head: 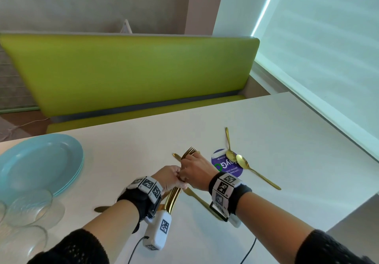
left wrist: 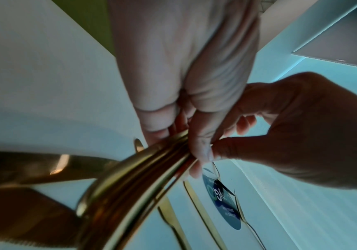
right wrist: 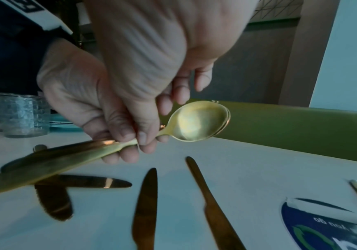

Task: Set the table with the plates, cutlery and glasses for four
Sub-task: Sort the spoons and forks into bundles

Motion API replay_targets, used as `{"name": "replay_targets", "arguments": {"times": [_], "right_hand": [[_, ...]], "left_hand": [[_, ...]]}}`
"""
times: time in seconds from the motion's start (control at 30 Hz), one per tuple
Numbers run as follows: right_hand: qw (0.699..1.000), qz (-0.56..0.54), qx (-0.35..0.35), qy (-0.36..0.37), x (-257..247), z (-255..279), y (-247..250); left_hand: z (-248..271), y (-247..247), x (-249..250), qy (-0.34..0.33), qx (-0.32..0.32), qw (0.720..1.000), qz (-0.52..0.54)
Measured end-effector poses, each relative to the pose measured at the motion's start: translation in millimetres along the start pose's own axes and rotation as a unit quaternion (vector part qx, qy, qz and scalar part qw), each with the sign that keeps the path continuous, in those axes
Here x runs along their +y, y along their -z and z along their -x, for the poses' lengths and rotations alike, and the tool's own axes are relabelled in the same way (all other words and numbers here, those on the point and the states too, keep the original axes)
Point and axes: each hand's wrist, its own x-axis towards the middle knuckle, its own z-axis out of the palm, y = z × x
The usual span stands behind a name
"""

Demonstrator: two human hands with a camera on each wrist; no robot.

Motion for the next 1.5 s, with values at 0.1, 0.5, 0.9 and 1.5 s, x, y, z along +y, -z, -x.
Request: {"name": "replay_targets", "arguments": {"times": [0.1, 0.5, 0.9, 1.5], "right_hand": [[0.997, -0.044, 0.037, -0.053, 10, 7, -4], [0.803, -0.175, -0.099, -0.56, 120, 100, -57], [0.778, -0.155, -0.128, -0.595, 132, 137, -93], [0.561, -0.717, -0.008, -0.413, 88, 55, -46]], "left_hand": [[-7, -5, 3, 0.0, -0.002, 1.0, 0.027], [-33, -28, 15, 0.07, 0.012, 0.985, 0.157], [-56, -45, 25, 0.101, 0.034, 0.977, 0.184], [-55, -51, 38, 0.106, 0.055, 0.959, 0.257]]}}
